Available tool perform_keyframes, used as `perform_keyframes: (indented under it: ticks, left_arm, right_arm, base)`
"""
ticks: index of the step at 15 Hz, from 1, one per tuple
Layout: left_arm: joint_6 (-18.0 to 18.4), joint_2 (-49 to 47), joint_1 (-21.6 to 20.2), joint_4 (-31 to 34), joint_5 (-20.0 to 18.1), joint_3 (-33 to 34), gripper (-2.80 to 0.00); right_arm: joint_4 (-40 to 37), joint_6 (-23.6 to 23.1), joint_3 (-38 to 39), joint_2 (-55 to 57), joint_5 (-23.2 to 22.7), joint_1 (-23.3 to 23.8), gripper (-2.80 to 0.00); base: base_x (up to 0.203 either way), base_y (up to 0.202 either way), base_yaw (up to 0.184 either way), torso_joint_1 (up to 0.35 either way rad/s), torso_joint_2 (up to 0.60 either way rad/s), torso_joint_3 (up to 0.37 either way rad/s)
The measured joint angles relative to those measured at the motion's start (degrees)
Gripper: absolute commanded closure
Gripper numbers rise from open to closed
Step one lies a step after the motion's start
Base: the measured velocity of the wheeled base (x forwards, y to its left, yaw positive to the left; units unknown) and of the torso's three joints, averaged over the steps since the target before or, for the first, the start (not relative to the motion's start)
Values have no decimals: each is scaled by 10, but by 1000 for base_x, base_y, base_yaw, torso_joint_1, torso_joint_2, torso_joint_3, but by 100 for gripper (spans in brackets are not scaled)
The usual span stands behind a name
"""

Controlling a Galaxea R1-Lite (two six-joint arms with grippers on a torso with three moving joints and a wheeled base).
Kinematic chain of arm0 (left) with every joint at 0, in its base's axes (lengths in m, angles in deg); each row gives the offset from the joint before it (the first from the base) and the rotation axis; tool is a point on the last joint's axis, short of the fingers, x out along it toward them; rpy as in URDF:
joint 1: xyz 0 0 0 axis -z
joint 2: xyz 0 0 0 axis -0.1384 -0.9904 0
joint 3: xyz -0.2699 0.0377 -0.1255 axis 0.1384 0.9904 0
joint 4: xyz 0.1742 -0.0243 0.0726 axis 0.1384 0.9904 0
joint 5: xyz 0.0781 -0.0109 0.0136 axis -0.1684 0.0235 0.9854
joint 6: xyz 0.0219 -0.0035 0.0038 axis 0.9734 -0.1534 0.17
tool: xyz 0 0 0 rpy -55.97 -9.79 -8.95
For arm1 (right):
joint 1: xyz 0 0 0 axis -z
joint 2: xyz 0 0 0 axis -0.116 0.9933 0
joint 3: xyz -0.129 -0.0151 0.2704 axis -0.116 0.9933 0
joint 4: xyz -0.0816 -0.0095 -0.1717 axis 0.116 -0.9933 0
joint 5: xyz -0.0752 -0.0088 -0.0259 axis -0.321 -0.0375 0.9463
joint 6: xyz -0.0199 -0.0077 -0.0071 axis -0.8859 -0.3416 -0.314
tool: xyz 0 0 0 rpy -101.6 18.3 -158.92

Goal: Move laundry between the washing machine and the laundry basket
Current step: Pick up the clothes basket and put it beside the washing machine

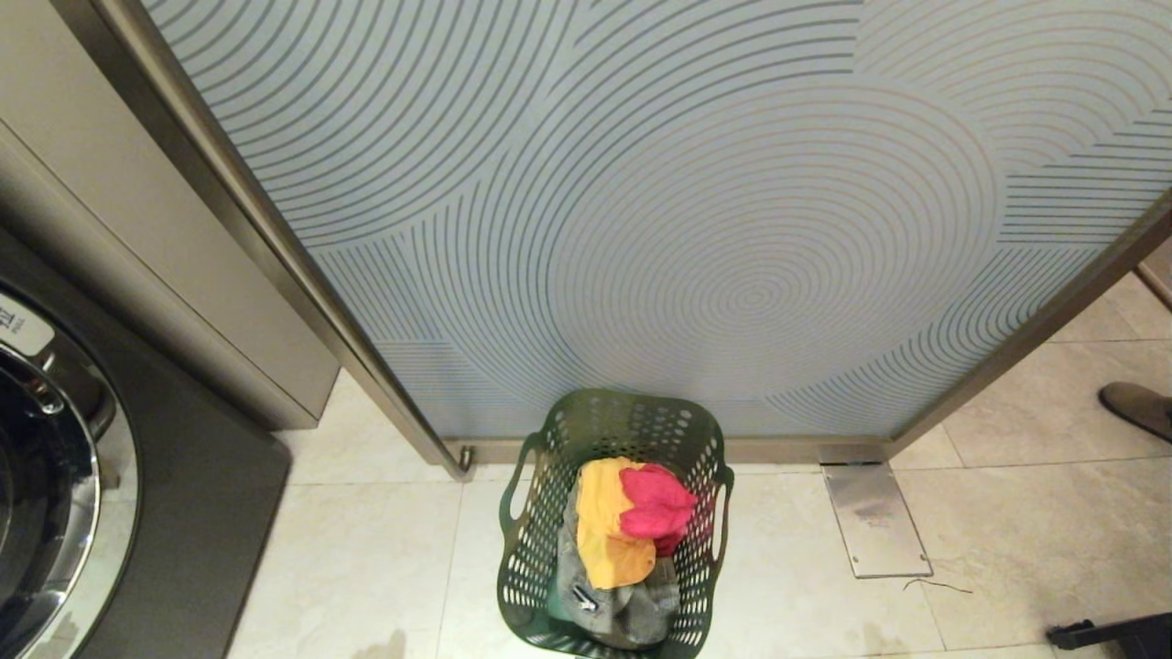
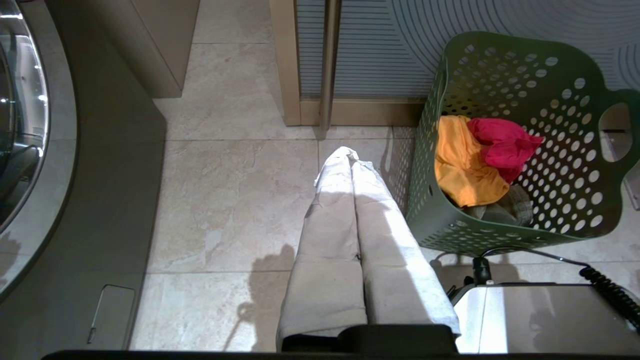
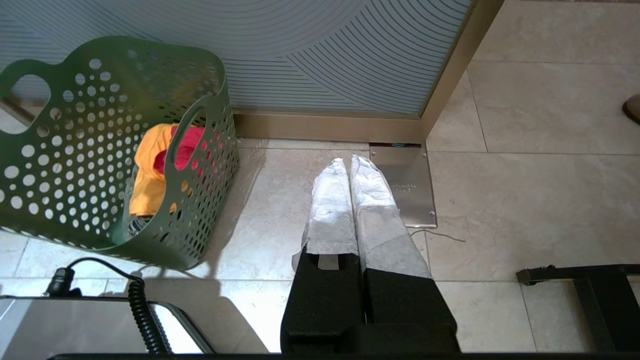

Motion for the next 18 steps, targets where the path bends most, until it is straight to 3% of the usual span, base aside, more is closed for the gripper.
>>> perform_keyframes:
  ticks: [2,5,7,10,14,18]
  left_arm:
    - [-1,0,0,1,0,0,0]
    - [15,0,0,6,2,-19,0]
    - [26,-10,0,39,-2,-72,0]
    - [47,-81,5,99,-15,-160,0]
    - [60,-279,19,115,-36,-282,0]
    - [71,-539,24,118,-60,-421,0]
  right_arm:
    - [-1,19,0,0,2,0,0]
    - [-11,7,-9,0,2,-1,0]
    - [-28,9,-60,3,-1,-1,0]
    - [-127,9,-192,54,-7,-1,0]
    - [-195,13,-332,233,-16,-1,0]
    - [-178,35,-402,469,-76,-10,0]
  base:
    - [0,0,0,0,0,0]
    - [0,0,0,0,0,0]
    - [0,0,0,0,0,0]
    - [0,0,0,0,0,0]
    - [0,0,0,0,0,0]
    - [0,0,0,0,0,0]
